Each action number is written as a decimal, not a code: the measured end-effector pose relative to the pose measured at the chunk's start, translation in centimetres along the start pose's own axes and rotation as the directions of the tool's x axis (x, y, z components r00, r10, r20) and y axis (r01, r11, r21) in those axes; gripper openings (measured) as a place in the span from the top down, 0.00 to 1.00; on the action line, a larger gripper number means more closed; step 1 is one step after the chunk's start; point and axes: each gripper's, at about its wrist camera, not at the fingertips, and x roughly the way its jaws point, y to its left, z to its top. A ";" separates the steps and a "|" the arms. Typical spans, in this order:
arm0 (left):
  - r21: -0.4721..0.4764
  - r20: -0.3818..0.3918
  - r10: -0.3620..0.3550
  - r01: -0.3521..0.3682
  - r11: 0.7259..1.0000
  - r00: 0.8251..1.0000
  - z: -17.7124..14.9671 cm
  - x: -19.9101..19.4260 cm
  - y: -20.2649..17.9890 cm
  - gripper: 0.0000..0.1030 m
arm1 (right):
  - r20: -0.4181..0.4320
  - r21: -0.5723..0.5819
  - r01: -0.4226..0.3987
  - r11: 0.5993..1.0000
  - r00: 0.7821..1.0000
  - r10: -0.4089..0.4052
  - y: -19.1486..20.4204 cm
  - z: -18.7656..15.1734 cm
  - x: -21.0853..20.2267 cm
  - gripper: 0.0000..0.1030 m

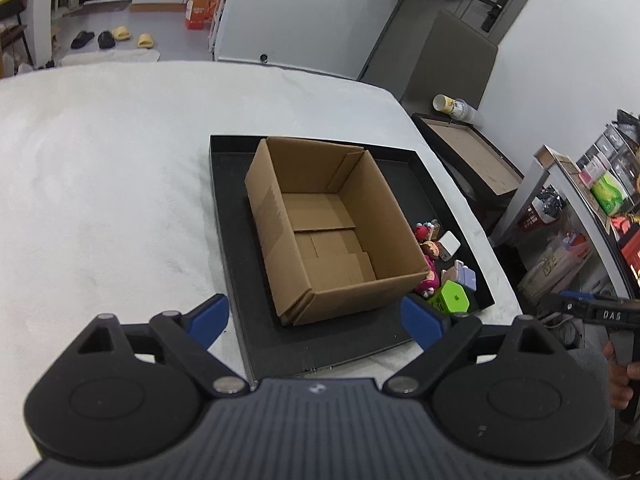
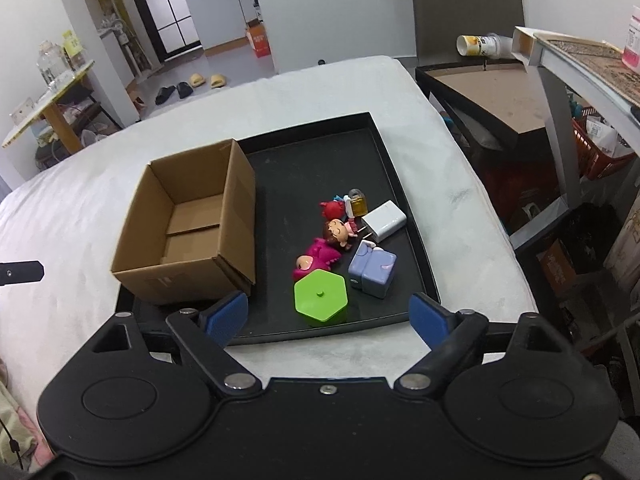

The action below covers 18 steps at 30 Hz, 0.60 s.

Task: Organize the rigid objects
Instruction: 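Grasp the cardboard box wall with the left gripper while the right gripper approaches the green hexagon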

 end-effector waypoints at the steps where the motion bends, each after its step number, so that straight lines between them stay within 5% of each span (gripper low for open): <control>1: -0.010 -0.001 0.001 -0.001 1.000 1.000 0.1 0.4 0.1 0.15 | -0.001 -0.006 0.003 1.000 1.000 -0.003 0.1 0.0 0.3 0.16; 11: -0.066 -0.073 -0.003 -0.002 0.998 0.997 1.7 5.8 1.8 0.38 | -0.076 -0.005 0.004 1.000 0.997 -0.004 -0.1 0.0 4.4 0.25; 18: -0.071 -0.155 -0.019 0.008 0.997 0.988 3.2 9.1 2.7 0.40 | -0.120 -0.018 0.017 1.000 0.993 -0.019 0.2 0.0 7.4 0.25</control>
